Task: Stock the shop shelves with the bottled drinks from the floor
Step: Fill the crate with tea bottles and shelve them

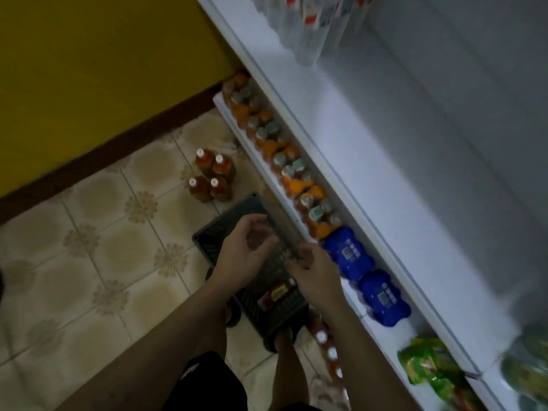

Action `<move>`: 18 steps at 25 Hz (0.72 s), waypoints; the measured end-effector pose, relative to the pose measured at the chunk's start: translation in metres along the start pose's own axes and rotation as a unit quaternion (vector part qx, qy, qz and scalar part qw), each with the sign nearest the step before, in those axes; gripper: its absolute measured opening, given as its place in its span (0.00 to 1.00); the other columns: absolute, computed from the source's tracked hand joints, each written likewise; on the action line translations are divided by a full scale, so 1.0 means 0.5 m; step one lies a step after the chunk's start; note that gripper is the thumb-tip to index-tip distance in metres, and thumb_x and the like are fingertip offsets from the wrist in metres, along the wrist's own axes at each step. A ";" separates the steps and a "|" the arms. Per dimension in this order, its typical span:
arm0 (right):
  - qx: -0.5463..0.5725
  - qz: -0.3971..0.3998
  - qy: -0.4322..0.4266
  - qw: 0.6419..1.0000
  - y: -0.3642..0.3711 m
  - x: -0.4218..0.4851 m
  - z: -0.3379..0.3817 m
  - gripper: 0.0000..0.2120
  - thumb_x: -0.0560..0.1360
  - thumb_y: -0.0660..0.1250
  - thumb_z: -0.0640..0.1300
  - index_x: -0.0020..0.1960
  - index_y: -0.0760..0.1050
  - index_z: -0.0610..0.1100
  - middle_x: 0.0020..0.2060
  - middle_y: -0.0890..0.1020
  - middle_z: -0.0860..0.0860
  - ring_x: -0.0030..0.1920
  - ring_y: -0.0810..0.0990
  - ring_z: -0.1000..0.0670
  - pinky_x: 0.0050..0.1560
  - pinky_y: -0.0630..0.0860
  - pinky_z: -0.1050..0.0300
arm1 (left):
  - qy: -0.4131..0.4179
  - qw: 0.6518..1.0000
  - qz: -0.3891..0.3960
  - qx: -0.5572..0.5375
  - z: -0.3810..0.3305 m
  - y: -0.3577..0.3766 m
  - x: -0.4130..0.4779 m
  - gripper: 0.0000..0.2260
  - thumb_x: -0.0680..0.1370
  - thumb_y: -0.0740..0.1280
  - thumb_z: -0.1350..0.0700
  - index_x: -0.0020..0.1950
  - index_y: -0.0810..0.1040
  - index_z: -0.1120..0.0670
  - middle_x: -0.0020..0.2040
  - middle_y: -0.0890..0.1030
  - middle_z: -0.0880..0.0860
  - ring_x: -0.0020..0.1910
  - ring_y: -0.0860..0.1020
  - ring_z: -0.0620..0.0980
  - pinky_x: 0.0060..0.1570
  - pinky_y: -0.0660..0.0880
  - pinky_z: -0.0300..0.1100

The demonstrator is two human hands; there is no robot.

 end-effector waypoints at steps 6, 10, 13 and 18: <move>0.079 0.003 0.194 0.978 0.162 0.158 -0.273 0.17 0.77 0.68 0.48 0.64 0.72 0.47 0.54 0.79 0.50 0.51 0.78 0.51 0.48 0.73 0.56 | -0.125 0.981 0.122 0.078 0.322 0.073 0.082 0.16 0.76 0.71 0.55 0.62 0.72 0.48 0.51 0.80 0.46 0.52 0.78 0.41 0.59 0.75 0.40; 0.112 -0.009 0.253 0.961 0.265 0.241 -0.406 0.17 0.75 0.66 0.42 0.64 0.73 0.49 0.48 0.78 0.51 0.47 0.77 0.51 0.51 0.76 0.51 | -0.175 0.954 0.201 0.138 0.500 0.153 0.153 0.16 0.75 0.72 0.54 0.58 0.71 0.45 0.49 0.79 0.43 0.54 0.78 0.45 0.62 0.74 0.47; 0.166 0.007 0.282 0.945 0.352 0.306 -0.510 0.19 0.72 0.67 0.42 0.61 0.75 0.52 0.52 0.79 0.50 0.52 0.79 0.48 0.57 0.78 0.45 | -0.194 0.936 0.235 0.174 0.605 0.228 0.208 0.14 0.75 0.72 0.53 0.56 0.71 0.47 0.44 0.76 0.43 0.54 0.78 0.52 0.58 0.73 0.44; 0.194 -0.011 0.310 0.931 0.423 0.392 -0.650 0.17 0.72 0.64 0.42 0.61 0.75 0.40 0.55 0.82 0.42 0.53 0.82 0.42 0.57 0.79 0.45 | -0.232 0.918 0.262 0.188 0.727 0.350 0.254 0.05 0.75 0.71 0.55 0.46 0.77 0.54 0.47 0.80 0.57 0.51 0.78 0.55 0.54 0.74 0.46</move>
Point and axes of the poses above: each hand's wrist, its own x-axis towards the middle knuckle, its own y-axis out of the palm, z = x × y, the point moved 7 cm from there along x, towards the middle knuckle
